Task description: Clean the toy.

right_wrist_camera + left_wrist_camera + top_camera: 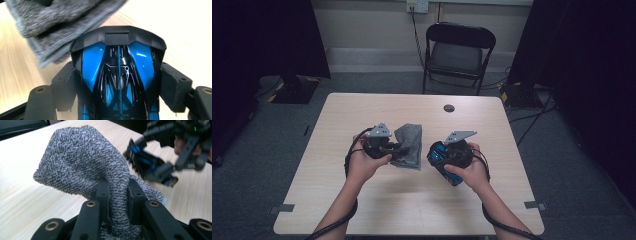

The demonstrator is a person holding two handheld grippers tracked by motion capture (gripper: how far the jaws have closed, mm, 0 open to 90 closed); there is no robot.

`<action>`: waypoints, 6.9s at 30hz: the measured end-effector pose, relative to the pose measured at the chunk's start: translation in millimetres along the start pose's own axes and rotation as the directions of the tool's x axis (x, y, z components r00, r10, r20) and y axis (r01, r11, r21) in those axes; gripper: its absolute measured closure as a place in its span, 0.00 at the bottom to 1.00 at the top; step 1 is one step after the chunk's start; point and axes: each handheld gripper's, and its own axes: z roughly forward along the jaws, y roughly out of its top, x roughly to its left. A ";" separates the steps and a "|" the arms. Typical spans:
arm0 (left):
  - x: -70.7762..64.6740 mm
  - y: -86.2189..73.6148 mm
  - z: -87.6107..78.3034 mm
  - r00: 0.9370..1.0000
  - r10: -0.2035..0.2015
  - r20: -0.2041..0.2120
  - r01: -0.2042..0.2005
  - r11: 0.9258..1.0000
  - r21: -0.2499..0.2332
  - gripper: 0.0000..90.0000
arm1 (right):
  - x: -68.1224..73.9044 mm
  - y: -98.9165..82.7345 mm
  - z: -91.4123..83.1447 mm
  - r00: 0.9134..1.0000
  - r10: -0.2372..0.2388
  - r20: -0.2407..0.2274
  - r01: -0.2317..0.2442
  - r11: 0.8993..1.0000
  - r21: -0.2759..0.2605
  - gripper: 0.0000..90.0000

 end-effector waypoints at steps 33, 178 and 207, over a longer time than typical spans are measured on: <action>-8.1 -6.2 20.0 0.995 0.009 0.098 -0.014 0.999 0.047 0.84 | 3.9 5.7 9.0 0.999 -0.021 -0.024 0.022 0.999 0.034 0.28; -14.7 -27.4 34.5 0.996 -0.023 0.091 0.017 0.998 0.066 0.83 | -1.2 19.1 -1.6 0.999 0.026 0.025 -0.026 0.999 -0.019 0.28; -35.9 -29.2 61.7 0.987 -0.012 0.159 -0.001 0.996 0.084 0.83 | 5.2 33.6 4.0 0.998 0.044 0.042 -0.042 0.999 -0.030 0.28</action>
